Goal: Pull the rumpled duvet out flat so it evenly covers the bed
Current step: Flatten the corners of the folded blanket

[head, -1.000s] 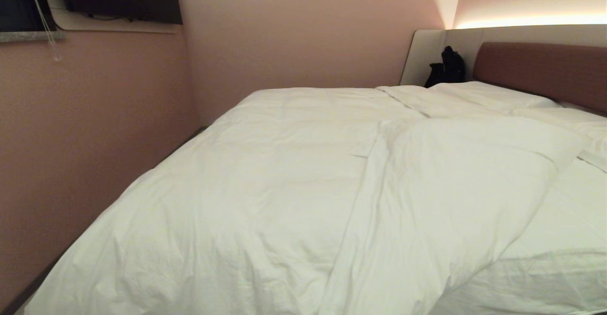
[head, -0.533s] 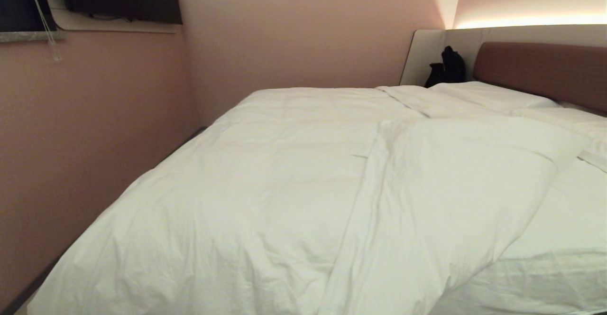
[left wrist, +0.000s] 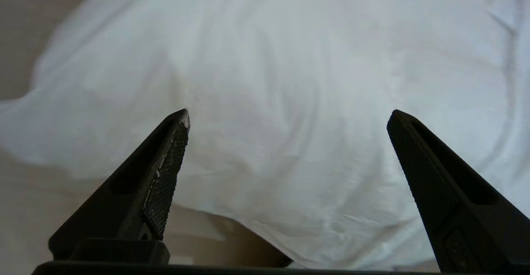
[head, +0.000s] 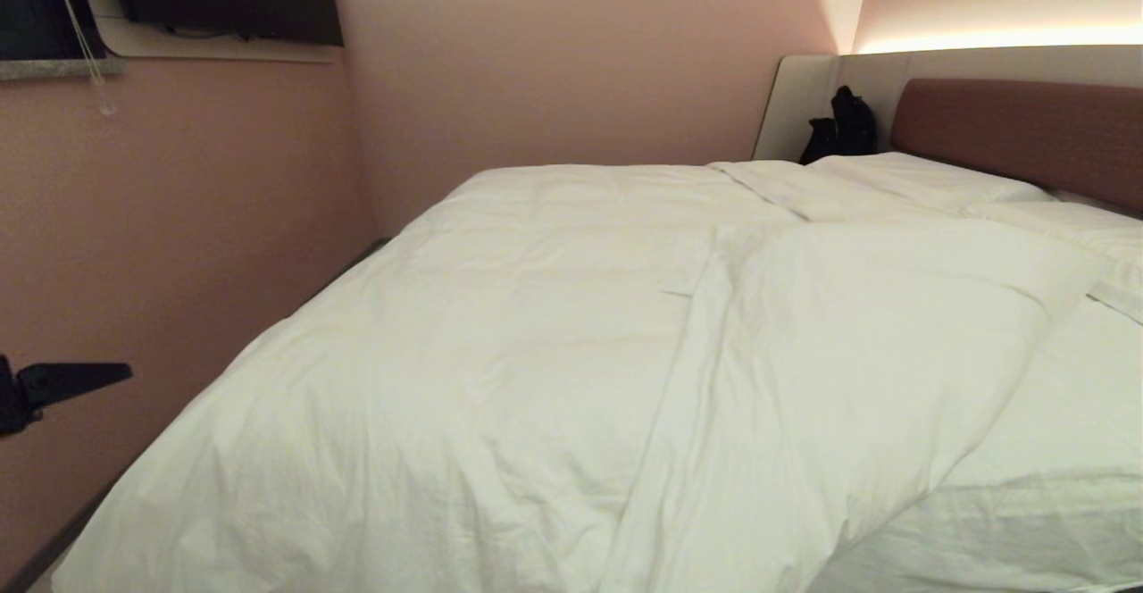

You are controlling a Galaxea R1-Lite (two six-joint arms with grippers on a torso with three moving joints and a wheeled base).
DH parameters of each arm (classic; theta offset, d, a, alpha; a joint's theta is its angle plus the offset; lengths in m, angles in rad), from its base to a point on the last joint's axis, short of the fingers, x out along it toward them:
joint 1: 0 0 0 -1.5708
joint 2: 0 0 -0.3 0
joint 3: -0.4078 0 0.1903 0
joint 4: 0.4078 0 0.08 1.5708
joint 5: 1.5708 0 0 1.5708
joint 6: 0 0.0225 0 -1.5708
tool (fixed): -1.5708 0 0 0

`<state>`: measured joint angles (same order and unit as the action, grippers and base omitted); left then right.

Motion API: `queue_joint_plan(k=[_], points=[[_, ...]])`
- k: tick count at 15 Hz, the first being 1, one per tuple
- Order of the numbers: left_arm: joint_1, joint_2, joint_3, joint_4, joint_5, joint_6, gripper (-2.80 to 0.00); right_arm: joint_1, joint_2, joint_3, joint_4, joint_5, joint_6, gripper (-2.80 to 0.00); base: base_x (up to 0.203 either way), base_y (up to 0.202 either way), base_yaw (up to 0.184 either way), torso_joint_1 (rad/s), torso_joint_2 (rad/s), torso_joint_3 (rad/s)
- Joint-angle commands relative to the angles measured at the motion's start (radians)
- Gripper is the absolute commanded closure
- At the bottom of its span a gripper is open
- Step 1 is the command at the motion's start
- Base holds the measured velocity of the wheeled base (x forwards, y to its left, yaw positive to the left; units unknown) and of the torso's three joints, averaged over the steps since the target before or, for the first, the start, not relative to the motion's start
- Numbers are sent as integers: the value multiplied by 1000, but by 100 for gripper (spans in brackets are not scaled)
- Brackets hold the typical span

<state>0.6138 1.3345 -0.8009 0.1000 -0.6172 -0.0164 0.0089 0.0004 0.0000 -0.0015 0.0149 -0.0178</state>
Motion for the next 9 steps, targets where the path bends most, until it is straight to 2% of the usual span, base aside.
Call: queue_joint_plan(k=[1, 2, 5, 9], points=[[-100, -50, 2, -7, -3, -19, -280, 0, 1, 0, 0, 0, 1, 0, 0, 0, 0, 0, 0, 0], [-108, -54, 5, -15, -2, -22, -280, 0, 1, 0, 0, 0, -1, 0, 0, 0, 0, 0, 0, 0], [-200, -75, 14, -68, 5, -51, -280, 0, 1, 0, 0, 0, -1, 0, 0, 0, 0, 0, 0, 0], [-240, -120, 18, -72, 25, -55, -280, 0, 1, 0, 0, 0, -1, 0, 0, 0, 0, 0, 0, 0]])
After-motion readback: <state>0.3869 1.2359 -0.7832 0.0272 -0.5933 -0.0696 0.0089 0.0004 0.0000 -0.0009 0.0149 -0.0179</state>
